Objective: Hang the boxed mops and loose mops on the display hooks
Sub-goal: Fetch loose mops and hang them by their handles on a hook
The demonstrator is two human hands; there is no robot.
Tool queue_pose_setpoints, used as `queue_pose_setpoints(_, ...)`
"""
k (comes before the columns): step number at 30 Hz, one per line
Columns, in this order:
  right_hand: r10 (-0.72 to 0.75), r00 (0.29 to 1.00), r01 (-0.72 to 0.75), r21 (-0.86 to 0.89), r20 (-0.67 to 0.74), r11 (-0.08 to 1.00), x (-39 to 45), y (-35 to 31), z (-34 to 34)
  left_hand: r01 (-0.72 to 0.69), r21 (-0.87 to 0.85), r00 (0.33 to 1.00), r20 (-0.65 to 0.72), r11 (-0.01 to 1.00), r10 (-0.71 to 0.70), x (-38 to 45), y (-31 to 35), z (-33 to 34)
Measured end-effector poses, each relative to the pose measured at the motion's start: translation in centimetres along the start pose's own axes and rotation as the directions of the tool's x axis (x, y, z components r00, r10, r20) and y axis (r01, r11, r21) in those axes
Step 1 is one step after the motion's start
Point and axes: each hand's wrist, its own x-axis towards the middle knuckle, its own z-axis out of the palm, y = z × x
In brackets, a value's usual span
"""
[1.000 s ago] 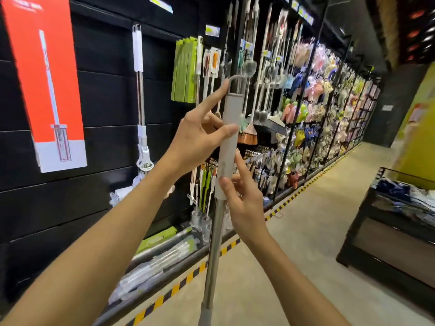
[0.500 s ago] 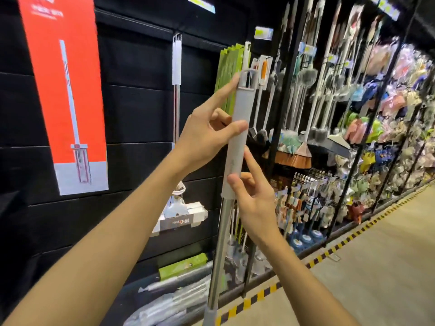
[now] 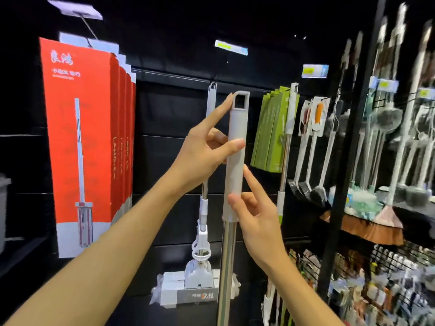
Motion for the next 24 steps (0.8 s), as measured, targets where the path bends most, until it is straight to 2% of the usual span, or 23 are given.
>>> queue_pose_setpoints(14,-0.064,0.997,0.062,0.039,0.042,0.997,16.4,11.3,-0.1,0.013,0.036,0.999,-0.039,0.999,-0.012,13.9,-13.1,-1.1)
queue_pose_setpoints(24,-0.142,0.990,0.142,0.003,0.010,0.990,27.6,15.6,0.9,-0.078,0.020,0.997,0.002,0.997,0.078,23.9,-18.9,-3.9)
